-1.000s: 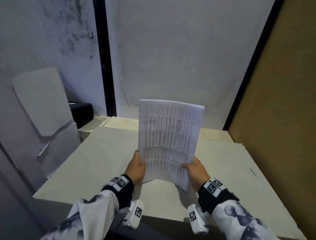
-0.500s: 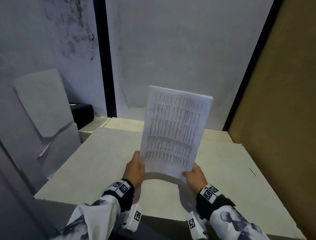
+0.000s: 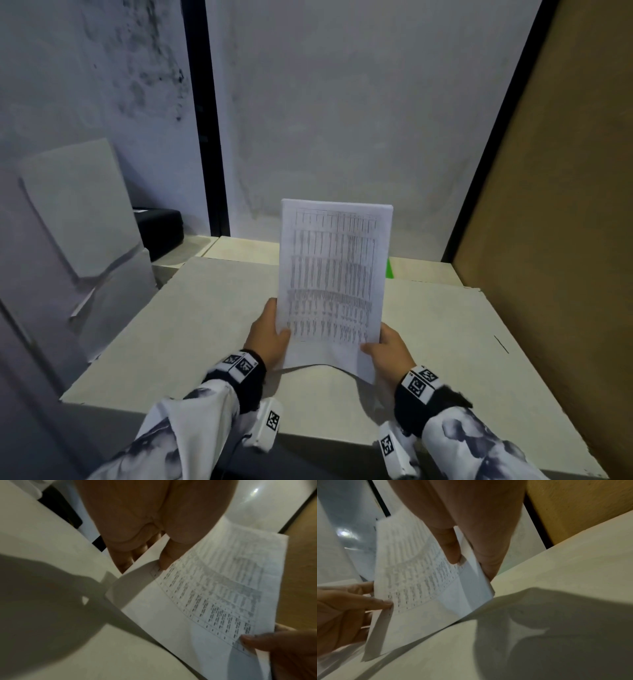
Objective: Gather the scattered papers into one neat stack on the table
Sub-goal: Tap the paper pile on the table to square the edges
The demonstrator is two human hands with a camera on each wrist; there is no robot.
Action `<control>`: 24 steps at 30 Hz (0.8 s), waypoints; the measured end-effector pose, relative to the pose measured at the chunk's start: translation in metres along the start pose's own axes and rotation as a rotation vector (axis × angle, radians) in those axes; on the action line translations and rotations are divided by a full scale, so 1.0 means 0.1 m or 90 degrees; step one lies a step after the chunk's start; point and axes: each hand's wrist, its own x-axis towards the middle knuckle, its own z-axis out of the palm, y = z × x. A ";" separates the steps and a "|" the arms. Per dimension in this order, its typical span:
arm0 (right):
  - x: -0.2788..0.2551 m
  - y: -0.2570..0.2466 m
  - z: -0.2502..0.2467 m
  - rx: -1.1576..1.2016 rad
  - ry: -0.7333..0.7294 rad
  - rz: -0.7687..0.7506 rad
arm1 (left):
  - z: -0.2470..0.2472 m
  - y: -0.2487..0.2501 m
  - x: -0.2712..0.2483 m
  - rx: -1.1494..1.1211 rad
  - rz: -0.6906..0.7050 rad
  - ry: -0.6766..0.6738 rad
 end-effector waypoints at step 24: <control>0.06 0.12 0.65 -0.245 -0.071 0.140 | -0.92 -0.64 -0.06 0.319 -0.243 -0.126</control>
